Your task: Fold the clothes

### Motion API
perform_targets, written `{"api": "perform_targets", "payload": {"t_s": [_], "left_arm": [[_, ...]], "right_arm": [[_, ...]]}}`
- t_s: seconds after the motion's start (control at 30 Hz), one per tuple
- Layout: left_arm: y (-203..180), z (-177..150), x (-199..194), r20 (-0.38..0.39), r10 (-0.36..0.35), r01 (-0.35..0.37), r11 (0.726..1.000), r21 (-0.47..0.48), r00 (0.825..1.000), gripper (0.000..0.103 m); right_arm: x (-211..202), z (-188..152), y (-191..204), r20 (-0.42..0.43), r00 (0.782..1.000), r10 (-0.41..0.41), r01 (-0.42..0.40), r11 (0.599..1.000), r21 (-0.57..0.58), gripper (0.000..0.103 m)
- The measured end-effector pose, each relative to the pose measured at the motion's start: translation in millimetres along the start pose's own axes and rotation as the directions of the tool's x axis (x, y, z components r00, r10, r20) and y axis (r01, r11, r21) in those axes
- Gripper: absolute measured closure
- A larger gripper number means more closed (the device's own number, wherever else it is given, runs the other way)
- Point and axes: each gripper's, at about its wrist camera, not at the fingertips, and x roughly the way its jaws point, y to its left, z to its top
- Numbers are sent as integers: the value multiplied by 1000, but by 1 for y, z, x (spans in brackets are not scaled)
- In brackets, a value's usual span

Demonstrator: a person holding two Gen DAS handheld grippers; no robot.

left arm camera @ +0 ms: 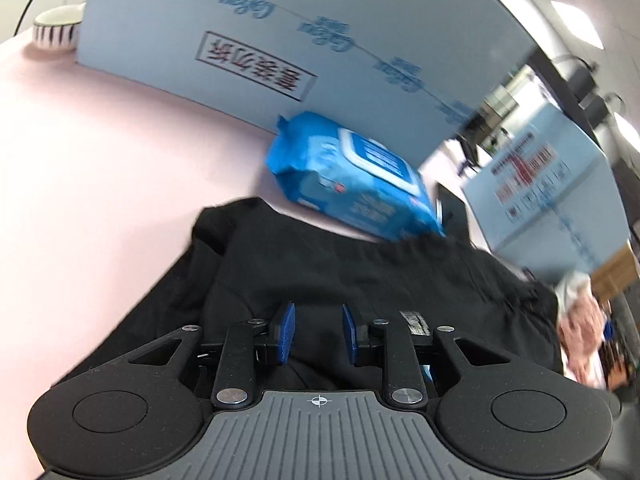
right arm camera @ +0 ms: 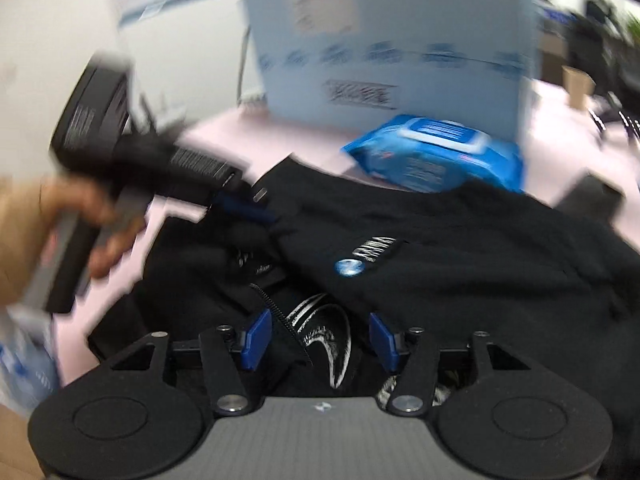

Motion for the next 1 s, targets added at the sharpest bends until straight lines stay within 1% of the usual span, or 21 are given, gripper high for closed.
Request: {"api": "perform_targets", "payload": {"t_s": [0.07, 0.1, 0.17, 0.27, 0.3, 0.33, 0.37, 0.43, 0.47, 0.53, 0.6, 0.67, 0.7, 0.73, 0.77, 0.83, 0.87, 0.9, 0.93, 0.97, 1.0], "left_arm": [[2, 6, 7, -8, 2, -2, 1000, 9, 1000, 78], [4, 10, 10, -13, 2, -2, 1000, 15, 1000, 78], [5, 15, 17, -15, 6, -6, 1000, 26, 1000, 78], [10, 23, 29, -16, 3, -3, 1000, 22, 1000, 78], [11, 24, 31, -17, 3, -3, 1000, 19, 1000, 78], [11, 24, 31, -16, 3, -3, 1000, 19, 1000, 78], [11, 25, 30, -11, 0, 1, 1000, 21, 1000, 78], [9, 26, 25, 3, -13, 13, 1000, 26, 1000, 78], [7, 25, 19, 15, -33, 32, 999, 36, 999, 78], [2, 20, -2, 32, -113, 111, 992, 66, 993, 76], [-6, 11, -20, 23, -193, 190, 977, 94, 981, 68], [-13, -2, -22, -32, -255, 257, 962, 96, 966, 63], [-17, -8, -23, -61, -285, 290, 953, 94, 957, 62], [-20, -15, -17, -96, -294, 302, 949, 89, 951, 62], [-22, -19, -13, -115, -288, 299, 950, 89, 951, 62], [-27, -30, 4, -165, -238, 253, 964, 79, 957, 62], [-27, -34, 14, -180, -219, 232, 971, 52, 959, 62], [-26, -35, 23, -181, -208, 213, 977, 12, 961, 62], [-25, -35, 27, -172, -206, 207, 978, -14, 963, 62], [-23, -34, 30, -144, -216, 209, 976, -59, 966, 62], [-20, -31, 33, -108, -230, 218, 969, -114, 967, 62]], "right_arm": [[11, 6, 1, -8, 1000, -26, 26, 999, -48, 48], [16, 9, -2, -7, 999, -39, 38, 997, -62, 52], [26, 13, -11, -10, 997, -74, 73, 993, -90, 57], [41, 20, -33, -21, 995, -96, 94, 993, -69, 65], [46, 22, -36, -26, 993, -118, 116, 990, -76, 65], [49, 24, -40, -27, 992, -123, 121, 990, -70, 67], [52, 26, -45, -26, 994, -109, 108, 993, -44, 72], [54, 27, -60, -21, 998, -55, 56, 996, 70, 73], [56, 26, -69, -18, 1000, -20, 22, 990, 140, 73], [53, 19, -89, 4, 998, 63, -62, 960, 273, 73], [50, 13, -99, 18, 993, 115, -115, 936, 332, 73], [46, 3, -113, 51, 983, 177, -182, 893, 411, 76], [46, -3, -120, 71, 976, 204, -214, 862, 460, 78], [47, -9, -128, 93, 969, 230, -244, 820, 517, 79], [49, -15, -136, 117, 961, 251, -272, 774, 572, 80], [50, -29, -151, 179, 945, 275, -321, 662, 677, 82], [49, -34, -156, 210, 936, 281, -344, 611, 713, 82], [47, -39, -160, 251, 924, 289, -375, 552, 745, 84], [45, -41, -163, 273, 916, 294, -392, 515, 763, 84], [43, -41, -164, 284, 911, 298, -402, 493, 772, 84], [42, -42, -165, 308, 901, 305, -422, 454, 785, 85]]}}
